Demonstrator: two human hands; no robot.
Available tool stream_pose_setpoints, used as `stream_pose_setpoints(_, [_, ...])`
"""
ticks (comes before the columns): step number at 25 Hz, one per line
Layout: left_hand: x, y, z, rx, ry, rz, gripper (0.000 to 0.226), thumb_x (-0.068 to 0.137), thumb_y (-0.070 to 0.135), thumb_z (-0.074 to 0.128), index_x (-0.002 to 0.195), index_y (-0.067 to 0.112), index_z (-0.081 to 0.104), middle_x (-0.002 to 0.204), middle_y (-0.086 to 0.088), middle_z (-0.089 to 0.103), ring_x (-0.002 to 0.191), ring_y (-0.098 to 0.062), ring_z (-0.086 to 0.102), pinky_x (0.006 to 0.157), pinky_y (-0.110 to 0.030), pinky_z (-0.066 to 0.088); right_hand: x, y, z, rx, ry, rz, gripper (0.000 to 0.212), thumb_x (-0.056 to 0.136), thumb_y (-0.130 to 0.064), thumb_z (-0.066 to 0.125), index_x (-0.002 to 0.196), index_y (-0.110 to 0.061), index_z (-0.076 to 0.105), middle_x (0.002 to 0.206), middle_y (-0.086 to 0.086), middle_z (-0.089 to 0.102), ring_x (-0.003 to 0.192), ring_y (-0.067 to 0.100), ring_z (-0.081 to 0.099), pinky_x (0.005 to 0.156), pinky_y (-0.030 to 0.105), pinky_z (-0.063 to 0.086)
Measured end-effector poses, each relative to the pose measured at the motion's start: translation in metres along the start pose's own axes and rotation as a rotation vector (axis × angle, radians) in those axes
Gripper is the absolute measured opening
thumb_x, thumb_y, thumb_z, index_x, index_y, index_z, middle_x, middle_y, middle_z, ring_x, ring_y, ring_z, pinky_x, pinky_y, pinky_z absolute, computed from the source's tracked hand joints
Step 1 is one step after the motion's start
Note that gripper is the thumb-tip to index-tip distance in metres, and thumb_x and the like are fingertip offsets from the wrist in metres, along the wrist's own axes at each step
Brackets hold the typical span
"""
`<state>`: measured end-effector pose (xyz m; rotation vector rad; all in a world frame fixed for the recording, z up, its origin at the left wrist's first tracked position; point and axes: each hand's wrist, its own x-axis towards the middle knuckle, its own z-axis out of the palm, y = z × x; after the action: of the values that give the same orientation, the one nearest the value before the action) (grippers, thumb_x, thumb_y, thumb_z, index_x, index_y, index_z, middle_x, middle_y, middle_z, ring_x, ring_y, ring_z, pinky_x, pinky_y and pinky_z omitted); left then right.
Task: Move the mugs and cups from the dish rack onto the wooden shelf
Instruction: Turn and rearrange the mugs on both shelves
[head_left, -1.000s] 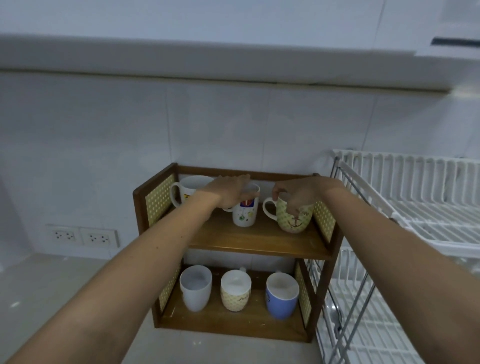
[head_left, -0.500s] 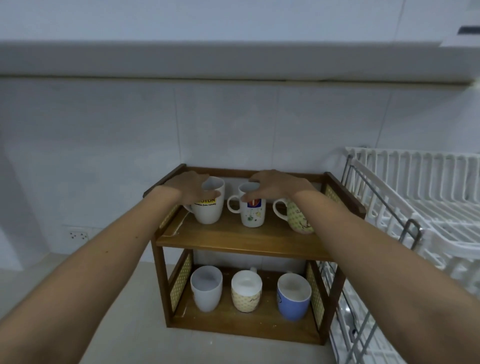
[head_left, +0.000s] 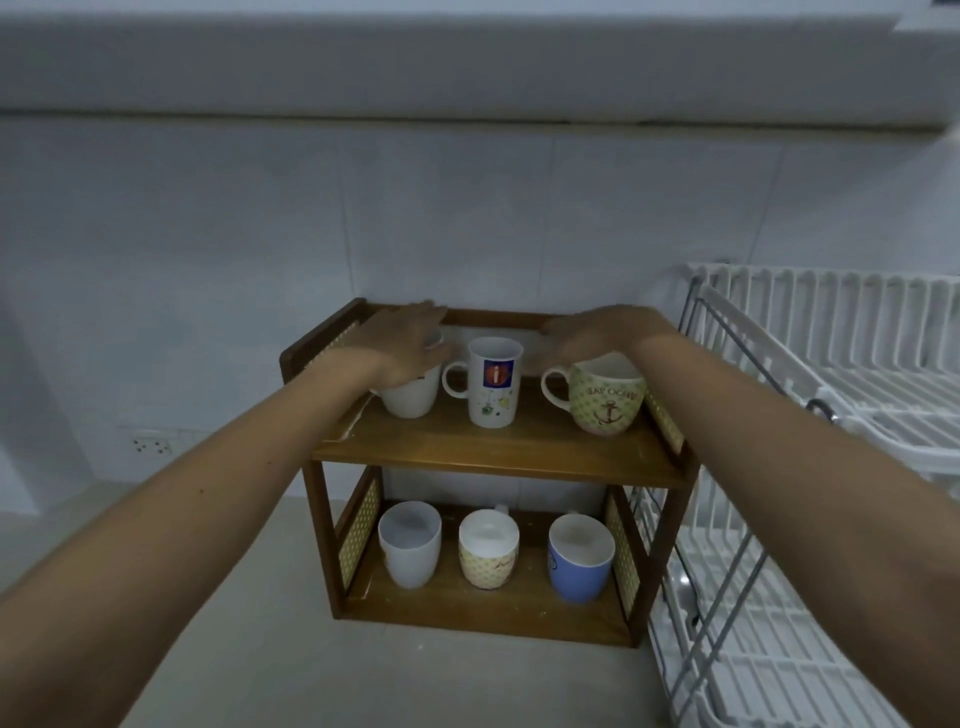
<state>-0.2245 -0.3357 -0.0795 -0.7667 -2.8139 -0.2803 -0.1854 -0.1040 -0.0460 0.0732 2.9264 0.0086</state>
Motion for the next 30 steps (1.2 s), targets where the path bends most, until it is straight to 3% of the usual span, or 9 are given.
stream_pose_setpoints(3, [0.013,0.031,0.015,0.063,-0.073,0.037,0.078,0.087,0.069,0.033,0.148,0.021,0.023,0.151,-0.007,0.037,0.134,-0.028,0.038,0.107,-0.044,0.03,-0.009,0.024,0.007,-0.222,0.003,0.098,0.091,0.071,-0.072,0.06,0.144,-0.025,0.035,0.148,0.003,0.042,0.13,0.027,0.043,0.103,0.044,0.04])
stream_pose_setpoints(7, [0.032,0.044,0.028,0.056,-0.121,0.048,0.069,0.088,0.063,0.043,0.136,0.014,0.04,0.13,-0.012,0.057,0.107,-0.026,0.057,0.082,-0.033,0.045,-0.008,0.033,0.019,-0.037,0.05,0.005,0.091,0.074,-0.061,0.066,0.148,-0.026,0.026,0.152,0.003,0.034,0.133,0.028,0.038,0.099,0.038,0.042])
stream_pose_setpoints(14, [0.017,0.051,0.022,0.121,-0.125,0.051,0.076,0.091,0.061,0.035,0.149,0.015,0.02,0.155,-0.008,0.027,0.143,-0.026,0.022,0.116,-0.048,0.009,-0.016,0.023,0.02,0.001,0.006,0.049,0.091,0.078,-0.056,0.067,0.149,-0.024,0.02,0.154,0.005,0.03,0.136,0.03,0.034,0.106,0.042,0.037])
stream_pose_setpoints(18, [-0.053,0.045,0.05,-0.077,0.445,0.362,0.044,0.094,0.034,0.049,0.133,0.013,0.048,0.131,-0.01,0.057,0.12,-0.021,0.05,0.1,-0.036,0.04,-0.05,-0.008,0.081,0.119,0.899,-0.062,0.042,0.085,-0.037,0.058,0.121,-0.017,0.055,0.119,0.009,0.059,0.107,0.026,0.053,0.078,0.033,0.046])
stream_pose_setpoints(20, [-0.099,0.03,0.079,-0.066,0.494,0.595,0.025,0.092,0.022,0.05,0.113,0.012,0.061,0.105,-0.007,0.066,0.096,-0.018,0.059,0.079,-0.031,0.046,-0.078,-0.027,0.132,0.276,1.115,-0.271,0.014,0.082,-0.027,0.055,0.091,-0.018,0.061,0.081,-0.003,0.06,0.073,0.013,0.054,0.054,0.019,0.036])
stream_pose_setpoints(22, [-0.127,0.008,0.108,0.038,0.299,0.759,0.021,0.09,0.018,0.051,0.102,0.013,0.067,0.095,-0.005,0.068,0.087,-0.02,0.062,0.073,-0.034,0.048,-0.085,-0.038,0.182,0.302,0.909,-0.369,0.006,0.082,-0.024,0.057,0.08,-0.019,0.06,0.064,-0.007,0.057,0.057,0.012,0.056,0.045,0.018,0.033])
stream_pose_setpoints(24, [-0.131,-0.01,0.132,0.162,0.011,0.744,0.029,0.088,0.014,0.052,0.114,0.016,0.065,0.11,-0.005,0.068,0.103,-0.022,0.062,0.089,-0.035,0.047,-0.071,-0.044,0.222,0.276,0.518,-0.335,0.008,0.086,-0.026,0.057,0.089,-0.021,0.063,0.076,-0.003,0.067,0.071,0.017,0.065,0.054,0.027,0.049])
stream_pose_setpoints(27, [-0.105,-0.033,0.155,0.225,-0.283,0.341,0.064,0.088,0.005,0.055,0.145,0.026,0.032,0.152,-0.003,0.035,0.138,-0.022,0.032,0.112,-0.039,0.031,-0.03,-0.048,0.247,0.222,0.184,-0.243,0.038,0.089,-0.034,0.056,0.125,-0.022,0.054,0.125,0.006,0.059,0.113,0.024,0.053,0.091,0.041,0.048])
stream_pose_setpoints(30, [-0.074,-0.044,0.169,0.302,-0.463,0.165,0.081,0.086,0.009,0.063,0.148,0.034,0.018,0.159,-0.002,0.014,0.143,-0.028,0.021,0.111,-0.046,0.03,0.013,-0.055,0.249,0.157,0.103,-0.066,0.07,0.085,-0.06,0.049,0.145,-0.028,0.031,0.144,0.011,0.042,0.127,0.033,0.042,0.102,0.044,0.039])
